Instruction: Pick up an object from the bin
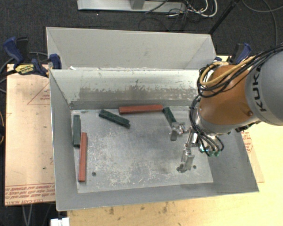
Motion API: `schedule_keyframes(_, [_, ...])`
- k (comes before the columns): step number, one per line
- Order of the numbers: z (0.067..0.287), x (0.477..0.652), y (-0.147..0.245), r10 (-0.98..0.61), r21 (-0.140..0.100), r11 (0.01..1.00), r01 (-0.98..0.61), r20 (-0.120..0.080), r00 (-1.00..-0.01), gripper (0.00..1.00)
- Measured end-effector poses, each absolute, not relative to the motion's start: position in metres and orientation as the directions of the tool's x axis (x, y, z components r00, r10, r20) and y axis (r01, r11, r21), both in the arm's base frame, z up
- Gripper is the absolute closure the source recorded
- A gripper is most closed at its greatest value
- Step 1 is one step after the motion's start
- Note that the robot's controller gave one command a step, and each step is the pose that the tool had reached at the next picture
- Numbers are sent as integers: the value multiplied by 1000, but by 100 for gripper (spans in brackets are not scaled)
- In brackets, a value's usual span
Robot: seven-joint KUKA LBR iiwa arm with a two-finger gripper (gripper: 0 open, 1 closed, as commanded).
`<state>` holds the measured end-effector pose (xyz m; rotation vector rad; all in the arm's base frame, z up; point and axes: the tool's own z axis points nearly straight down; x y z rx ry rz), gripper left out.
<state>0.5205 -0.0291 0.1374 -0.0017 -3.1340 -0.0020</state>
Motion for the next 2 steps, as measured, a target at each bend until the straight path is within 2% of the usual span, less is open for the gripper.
schedule_keyframes(1, [69, 598, -78, 138, 2, 990, 138, -9, -990, 0])
schedule_keyframes(2, [102, 628, -66, 109, 1, 994, 109, -9, -994, 0])
